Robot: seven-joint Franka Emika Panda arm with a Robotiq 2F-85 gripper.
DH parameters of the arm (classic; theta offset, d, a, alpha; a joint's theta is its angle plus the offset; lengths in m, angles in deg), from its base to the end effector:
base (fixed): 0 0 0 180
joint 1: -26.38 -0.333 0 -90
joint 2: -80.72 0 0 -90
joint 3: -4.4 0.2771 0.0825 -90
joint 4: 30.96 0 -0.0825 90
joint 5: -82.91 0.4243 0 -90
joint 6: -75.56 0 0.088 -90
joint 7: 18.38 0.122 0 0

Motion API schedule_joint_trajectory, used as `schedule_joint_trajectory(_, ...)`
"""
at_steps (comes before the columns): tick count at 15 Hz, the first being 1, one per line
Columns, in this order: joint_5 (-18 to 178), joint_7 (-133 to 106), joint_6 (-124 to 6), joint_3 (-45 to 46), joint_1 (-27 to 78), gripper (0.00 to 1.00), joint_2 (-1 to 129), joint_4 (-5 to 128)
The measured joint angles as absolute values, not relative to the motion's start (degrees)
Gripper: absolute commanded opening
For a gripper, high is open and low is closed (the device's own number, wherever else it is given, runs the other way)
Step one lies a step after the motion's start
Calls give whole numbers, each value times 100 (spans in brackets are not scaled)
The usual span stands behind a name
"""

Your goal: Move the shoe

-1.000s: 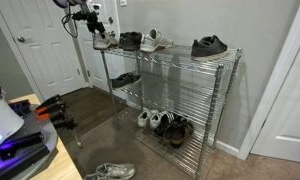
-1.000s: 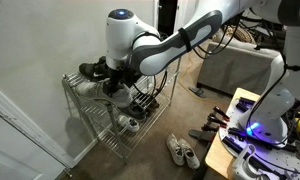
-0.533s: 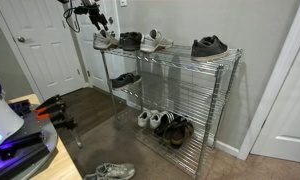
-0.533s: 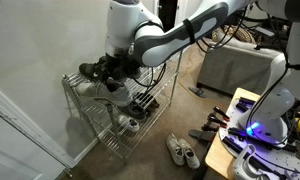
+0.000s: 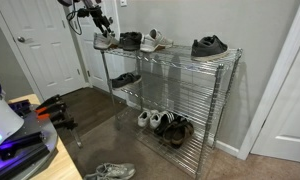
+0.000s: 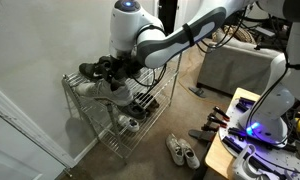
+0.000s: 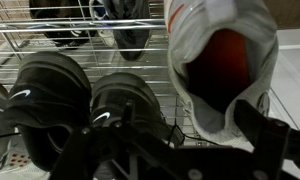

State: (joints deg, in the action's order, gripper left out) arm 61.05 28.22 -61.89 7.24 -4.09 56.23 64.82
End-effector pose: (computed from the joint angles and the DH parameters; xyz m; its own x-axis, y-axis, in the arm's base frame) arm 0.6058 0.3868 0.3191 0.9184 0.0082 0.3955 -0.0006 -0.9998 0.0221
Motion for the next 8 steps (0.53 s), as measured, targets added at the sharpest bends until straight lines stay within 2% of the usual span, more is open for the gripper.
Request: schedule_joint_trajectory(8,6105,2823,-5614,724,-346,100,5624,6638)
